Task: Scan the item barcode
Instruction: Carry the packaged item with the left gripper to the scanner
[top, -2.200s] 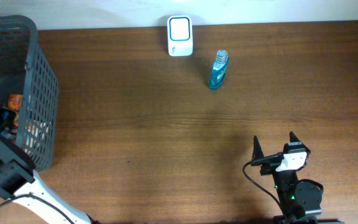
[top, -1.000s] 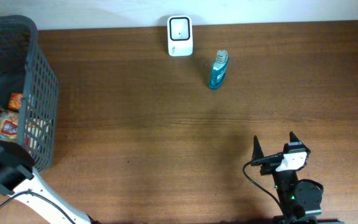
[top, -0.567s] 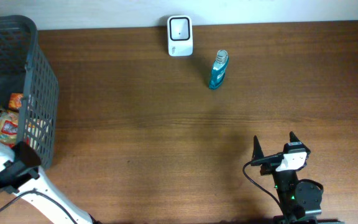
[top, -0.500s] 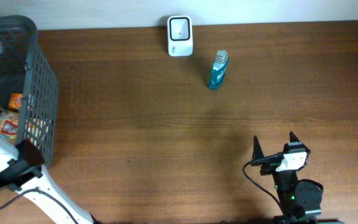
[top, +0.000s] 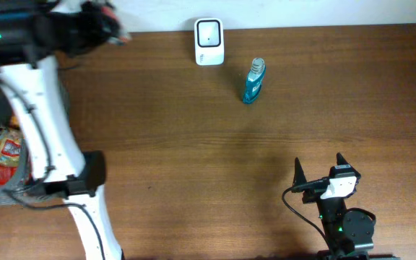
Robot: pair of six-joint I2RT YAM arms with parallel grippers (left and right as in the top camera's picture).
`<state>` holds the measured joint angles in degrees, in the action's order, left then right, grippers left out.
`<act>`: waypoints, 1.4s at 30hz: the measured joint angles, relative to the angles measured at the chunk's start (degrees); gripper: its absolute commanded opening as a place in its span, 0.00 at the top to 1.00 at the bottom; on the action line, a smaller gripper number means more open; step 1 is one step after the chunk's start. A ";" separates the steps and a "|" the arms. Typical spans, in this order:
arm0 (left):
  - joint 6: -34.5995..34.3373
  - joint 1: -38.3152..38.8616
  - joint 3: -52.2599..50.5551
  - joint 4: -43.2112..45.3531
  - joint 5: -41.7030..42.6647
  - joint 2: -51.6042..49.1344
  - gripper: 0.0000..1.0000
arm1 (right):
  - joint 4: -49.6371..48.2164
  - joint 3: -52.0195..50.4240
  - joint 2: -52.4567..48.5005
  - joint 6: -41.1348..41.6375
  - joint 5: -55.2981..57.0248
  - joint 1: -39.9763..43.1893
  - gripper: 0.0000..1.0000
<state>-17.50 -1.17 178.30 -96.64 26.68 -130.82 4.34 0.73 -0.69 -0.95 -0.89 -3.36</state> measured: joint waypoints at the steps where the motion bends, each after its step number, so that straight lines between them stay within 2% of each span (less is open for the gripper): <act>1: 0.26 2.89 -1.01 -0.04 -2.91 0.15 0.98 | 0.00 0.00 0.00 0.00 0.00 0.00 0.02; 5: 1.05 11.56 -6.16 0.02 -10.38 0.22 0.98 | 0.00 0.00 0.00 0.00 0.00 0.00 0.02; 8: 1.29 15.17 -10.21 1.25 -14.16 0.07 0.98 | 0.00 0.00 0.00 0.02 0.00 0.00 0.02; 14: 1.51 20.33 -25.24 13.07 -18.47 -3.02 0.96 | 0.00 0.00 0.00 0.02 0.00 0.00 0.01; 19: 1.51 23.61 -39.82 25.00 -19.37 -5.01 0.93 | 0.00 0.00 0.00 0.02 0.02 0.00 0.02; 24: 1.51 25.86 -49.48 35.80 -19.69 -5.18 0.91 | 0.00 0.00 0.00 0.02 0.00 0.00 0.02; 29: 1.51 27.28 -57.16 43.87 -19.67 -5.18 0.78 | 0.00 0.00 0.00 0.02 0.00 0.00 0.02; 30: 1.51 27.36 -58.25 44.94 -19.67 -5.18 0.67 | 0.00 0.00 0.00 0.02 0.00 0.00 0.02; 34: 1.97 27.43 -60.35 45.48 -19.74 -5.20 0.09 | 0.00 0.00 0.00 0.02 0.00 0.00 0.02; 39: 1.90 27.63 -60.35 45.68 -19.76 -5.20 0.09 | 0.00 0.00 0.00 0.07 0.02 0.00 0.02; 42: 1.90 27.87 -60.35 45.64 -19.65 -5.20 0.16 | 0.00 0.00 0.00 0.00 0.00 0.00 0.02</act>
<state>-15.59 26.70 117.95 -51.00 7.03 -136.03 4.34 0.73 -0.69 -0.95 -0.89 -3.36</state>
